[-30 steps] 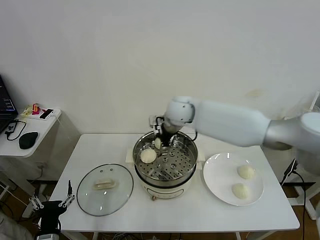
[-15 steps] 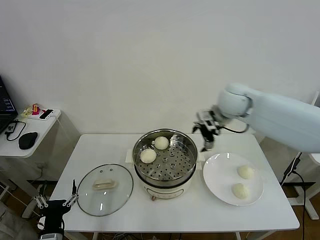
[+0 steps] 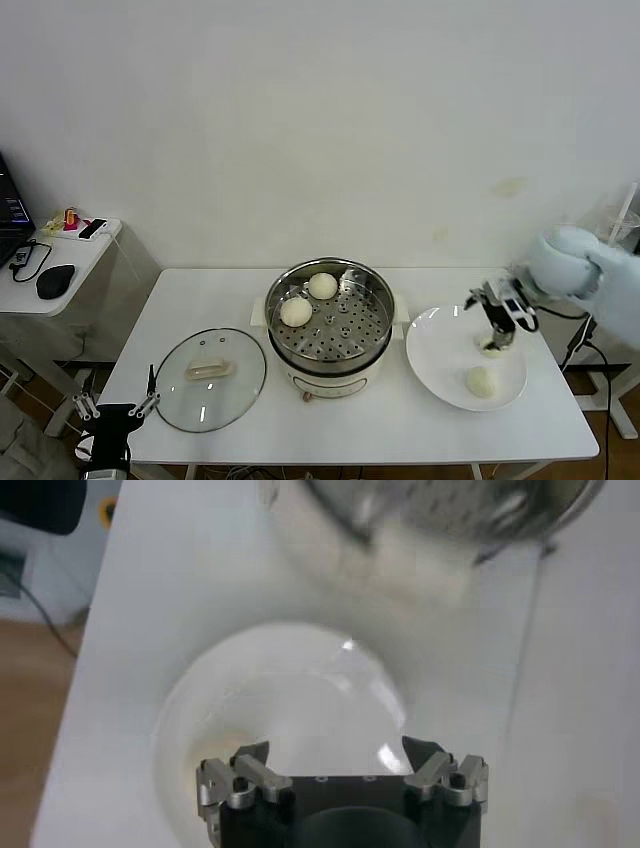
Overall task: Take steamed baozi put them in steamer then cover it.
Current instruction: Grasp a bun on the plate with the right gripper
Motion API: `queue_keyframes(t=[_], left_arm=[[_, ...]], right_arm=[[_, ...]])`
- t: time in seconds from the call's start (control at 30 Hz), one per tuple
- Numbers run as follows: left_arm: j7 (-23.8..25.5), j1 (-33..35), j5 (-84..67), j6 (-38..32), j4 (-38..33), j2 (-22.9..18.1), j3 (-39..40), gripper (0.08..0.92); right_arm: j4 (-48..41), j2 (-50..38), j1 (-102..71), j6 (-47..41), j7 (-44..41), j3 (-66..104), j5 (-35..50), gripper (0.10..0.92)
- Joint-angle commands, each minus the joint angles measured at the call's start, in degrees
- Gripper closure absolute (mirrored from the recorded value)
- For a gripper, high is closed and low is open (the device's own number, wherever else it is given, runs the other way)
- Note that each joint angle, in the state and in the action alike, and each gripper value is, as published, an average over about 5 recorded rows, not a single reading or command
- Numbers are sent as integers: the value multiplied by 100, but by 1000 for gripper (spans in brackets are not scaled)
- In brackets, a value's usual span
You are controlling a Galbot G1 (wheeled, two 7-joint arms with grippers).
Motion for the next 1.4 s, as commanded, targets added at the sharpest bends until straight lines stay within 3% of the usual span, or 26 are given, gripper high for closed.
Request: queue_keyframes(t=[0.03, 0.5, 1.03, 1.4], left_arm=[[-1, 54, 31, -1, 1, -38, -25, 177], [-2, 121, 58, 10, 0, -136, -126, 177], [-2, 116, 81, 9, 37, -174, -142, 177], [-5, 101, 80, 6, 41, -172, -134, 177]], right_arm=[[-6, -422, -2523, 176, 39, 1900, -694, 203], [-934, 430, -2973, 244, 240, 2248, -1084, 203], [-1243, 864, -2925, 91, 299, 2146, -1079, 208], [-1290, 881, -2758, 49, 190, 2166, -1057, 363]])
